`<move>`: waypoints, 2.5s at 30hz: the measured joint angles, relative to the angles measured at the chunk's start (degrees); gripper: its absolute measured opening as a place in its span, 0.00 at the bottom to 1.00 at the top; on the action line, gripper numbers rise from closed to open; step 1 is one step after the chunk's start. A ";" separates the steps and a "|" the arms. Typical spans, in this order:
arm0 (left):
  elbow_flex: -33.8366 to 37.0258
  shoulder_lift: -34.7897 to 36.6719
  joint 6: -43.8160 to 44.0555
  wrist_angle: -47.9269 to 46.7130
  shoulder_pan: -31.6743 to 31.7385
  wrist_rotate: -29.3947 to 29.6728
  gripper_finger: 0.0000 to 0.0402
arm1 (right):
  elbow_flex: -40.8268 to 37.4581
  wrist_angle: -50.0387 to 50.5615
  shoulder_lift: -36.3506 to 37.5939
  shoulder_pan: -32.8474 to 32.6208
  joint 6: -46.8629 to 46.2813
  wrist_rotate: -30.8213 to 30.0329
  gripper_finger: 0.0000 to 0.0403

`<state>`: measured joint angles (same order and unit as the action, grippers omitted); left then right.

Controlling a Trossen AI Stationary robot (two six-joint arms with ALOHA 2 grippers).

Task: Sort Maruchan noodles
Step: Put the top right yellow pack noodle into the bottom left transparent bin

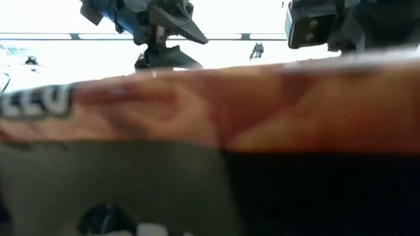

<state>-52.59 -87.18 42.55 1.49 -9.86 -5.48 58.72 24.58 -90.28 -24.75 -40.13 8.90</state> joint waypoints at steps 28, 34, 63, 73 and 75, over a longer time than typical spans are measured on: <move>-0.94 -12.90 9.27 8.18 3.80 -17.51 0.41 | 0.15 0.39 -5.24 0.00 0.66 -1.39 0.43; -3.88 -17.15 10.17 9.38 3.96 -22.09 0.44 | 0.11 0.35 -5.31 0.00 1.00 -1.42 0.43; -9.88 -24.27 6.73 6.92 10.19 -30.09 0.50 | 0.00 0.59 -5.42 0.94 3.74 -1.43 0.43; -16.25 -28.08 4.39 4.37 9.73 -35.35 0.50 | -0.02 0.65 -5.42 1.52 5.44 -2.85 0.43; -16.20 -27.87 3.50 3.45 9.93 -35.16 0.50 | 0.00 0.68 -5.42 1.55 6.42 -2.97 0.43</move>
<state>-68.79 -115.05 46.06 4.94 0.07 -40.64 58.71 25.26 -95.70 -23.20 -33.72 5.93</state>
